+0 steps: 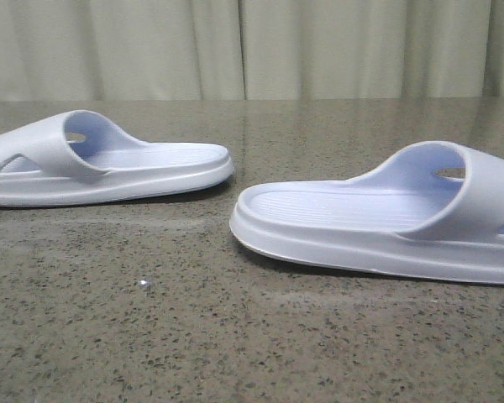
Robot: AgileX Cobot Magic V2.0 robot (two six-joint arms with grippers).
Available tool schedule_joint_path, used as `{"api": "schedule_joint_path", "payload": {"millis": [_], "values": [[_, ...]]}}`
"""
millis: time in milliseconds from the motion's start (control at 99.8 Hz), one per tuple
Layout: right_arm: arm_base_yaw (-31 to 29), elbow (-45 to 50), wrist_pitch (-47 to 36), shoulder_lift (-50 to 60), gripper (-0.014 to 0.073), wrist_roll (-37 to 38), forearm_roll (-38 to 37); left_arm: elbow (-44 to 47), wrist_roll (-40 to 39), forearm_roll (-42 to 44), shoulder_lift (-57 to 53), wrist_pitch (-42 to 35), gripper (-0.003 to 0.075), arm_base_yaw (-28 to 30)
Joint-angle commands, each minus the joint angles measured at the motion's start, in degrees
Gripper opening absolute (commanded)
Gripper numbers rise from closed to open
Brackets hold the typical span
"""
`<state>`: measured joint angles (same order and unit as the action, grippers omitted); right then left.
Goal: Insert blue slippers together front up
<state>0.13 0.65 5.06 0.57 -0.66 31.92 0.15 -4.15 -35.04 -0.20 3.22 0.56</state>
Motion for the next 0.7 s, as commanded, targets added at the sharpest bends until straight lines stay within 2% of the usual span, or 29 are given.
{"api": "schedule_joint_path", "payload": {"millis": [0, 180, 311, 451, 551, 692], "values": [[-0.28, -1.75, -2.70, 0.84, -0.0076, -0.52, 1.94, -1.47, -0.17, -0.35, 0.23, -1.17, 0.0015, -0.39], [-0.83, -8.40, 0.86, -7.44, -0.0076, -0.52, -4.62, -9.32, -0.17, 12.43, 7.71, 7.15, 0.0015, -0.39], [-1.52, -15.95, 5.04, -18.88, -0.0076, -0.52, -8.09, -15.47, -0.17, 13.86, 17.27, 8.67, 0.0015, -0.39], [-1.62, -25.05, 17.76, -31.33, -0.0078, -0.52, -13.42, -22.97, 0.30, 16.49, 26.17, 14.18, 0.0015, -0.39], [-1.62, -29.70, 25.00, -37.21, -0.0078, -0.52, -15.24, -27.58, 4.57, 17.67, 31.38, 19.55, 0.0015, -0.39], [-1.50, -33.01, 29.87, -40.22, -0.0043, -3.78, -14.68, -31.16, 10.32, 16.20, 36.23, 24.68, 0.0020, -0.39]]}}
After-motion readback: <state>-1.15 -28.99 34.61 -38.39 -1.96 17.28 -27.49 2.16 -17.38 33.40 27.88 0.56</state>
